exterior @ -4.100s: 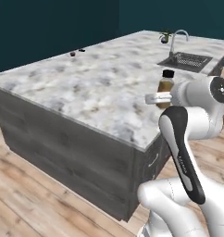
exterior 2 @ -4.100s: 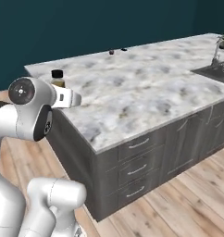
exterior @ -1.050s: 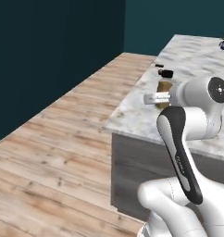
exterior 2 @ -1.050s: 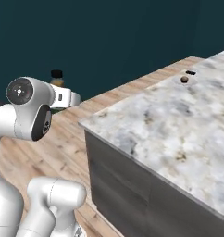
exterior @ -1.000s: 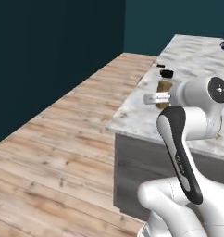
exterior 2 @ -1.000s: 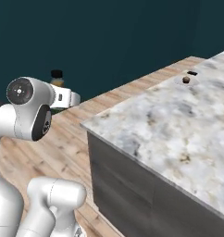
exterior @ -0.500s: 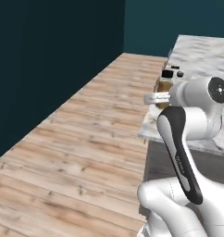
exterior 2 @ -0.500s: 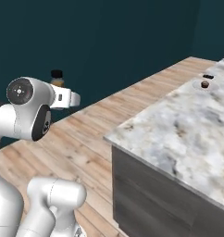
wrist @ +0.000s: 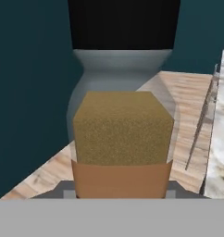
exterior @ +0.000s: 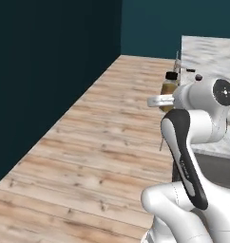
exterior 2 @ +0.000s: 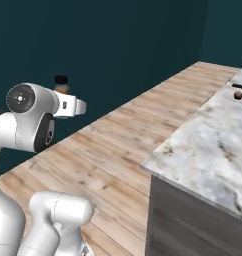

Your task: Take the cinnamon bottle from the cabinet and place it on the dining table, next to the plate with the cupcake. Then take the chocolate from the dining counter and place it on the cupcake plate.

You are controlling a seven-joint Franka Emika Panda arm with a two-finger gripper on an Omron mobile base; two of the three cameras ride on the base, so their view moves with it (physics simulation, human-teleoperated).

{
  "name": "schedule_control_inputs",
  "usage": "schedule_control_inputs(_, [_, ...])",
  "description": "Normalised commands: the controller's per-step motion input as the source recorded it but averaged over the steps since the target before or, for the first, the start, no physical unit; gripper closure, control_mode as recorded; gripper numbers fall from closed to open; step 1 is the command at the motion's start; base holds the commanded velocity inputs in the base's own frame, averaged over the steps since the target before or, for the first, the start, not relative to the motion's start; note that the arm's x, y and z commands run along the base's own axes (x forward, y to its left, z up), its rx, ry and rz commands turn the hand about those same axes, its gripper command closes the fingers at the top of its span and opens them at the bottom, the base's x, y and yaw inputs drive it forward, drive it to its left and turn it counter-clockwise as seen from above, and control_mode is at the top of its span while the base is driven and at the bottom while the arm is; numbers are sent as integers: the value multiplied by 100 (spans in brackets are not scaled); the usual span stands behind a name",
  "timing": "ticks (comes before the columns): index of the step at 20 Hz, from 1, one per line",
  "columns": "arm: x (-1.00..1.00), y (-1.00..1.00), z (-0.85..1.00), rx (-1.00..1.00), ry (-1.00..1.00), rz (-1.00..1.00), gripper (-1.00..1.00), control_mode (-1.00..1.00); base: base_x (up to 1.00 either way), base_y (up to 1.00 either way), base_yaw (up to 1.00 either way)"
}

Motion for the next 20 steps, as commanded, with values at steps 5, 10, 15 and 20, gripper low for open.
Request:
schedule_control_inputs(5, [0, 0, 0, 0, 0, 0, 100, 100, 47, 60, -29])
schedule_control_inputs(10, [0, 0, 0, 0, 0, 0, 100, 100, 51, 50, -39])
schedule_control_inputs(15, [0, 0, 0, 0, 0, 0, 100, 100, 54, 49, -39])
schedule_control_inputs(20, [0, 0, 0, 0, 0, 0, 100, 100, 58, 48, -39])
